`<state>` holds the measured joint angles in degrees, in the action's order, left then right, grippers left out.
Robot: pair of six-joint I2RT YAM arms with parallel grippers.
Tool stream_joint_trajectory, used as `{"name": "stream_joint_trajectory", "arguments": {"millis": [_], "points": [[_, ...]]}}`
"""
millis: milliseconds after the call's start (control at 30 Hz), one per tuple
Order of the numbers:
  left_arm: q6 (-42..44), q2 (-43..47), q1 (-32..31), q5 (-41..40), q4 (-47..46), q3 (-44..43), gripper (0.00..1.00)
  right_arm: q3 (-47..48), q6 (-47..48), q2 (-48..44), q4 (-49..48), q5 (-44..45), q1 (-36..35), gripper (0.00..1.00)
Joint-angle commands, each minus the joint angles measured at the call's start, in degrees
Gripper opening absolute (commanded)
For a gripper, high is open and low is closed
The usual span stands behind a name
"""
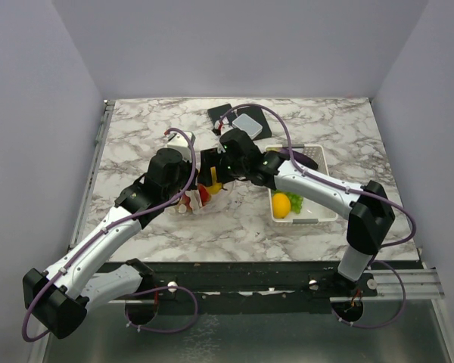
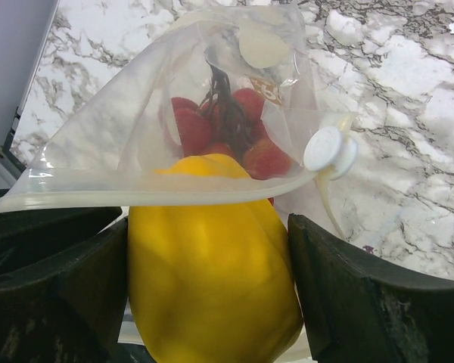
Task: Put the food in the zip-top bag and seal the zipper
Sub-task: Place the fake vegetable in the zipper food storage bag.
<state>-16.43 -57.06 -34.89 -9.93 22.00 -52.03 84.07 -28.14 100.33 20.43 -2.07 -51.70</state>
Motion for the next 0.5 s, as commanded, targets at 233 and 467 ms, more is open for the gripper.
{"name": "stream_joint_trajectory", "arguments": {"millis": [233, 467], "points": [[0.56, 0.90, -0.17, -0.85, -0.47, 0.17, 0.00, -0.04, -1.36, -1.60, -2.27, 1.81, -0.42, 0.88], [0.60, 0.73, -0.19, -1.05, -0.54, 0.17, 0.00, -3.41, -0.94, -6.20, -1.72, 3.43, -0.42, 0.90]]}}
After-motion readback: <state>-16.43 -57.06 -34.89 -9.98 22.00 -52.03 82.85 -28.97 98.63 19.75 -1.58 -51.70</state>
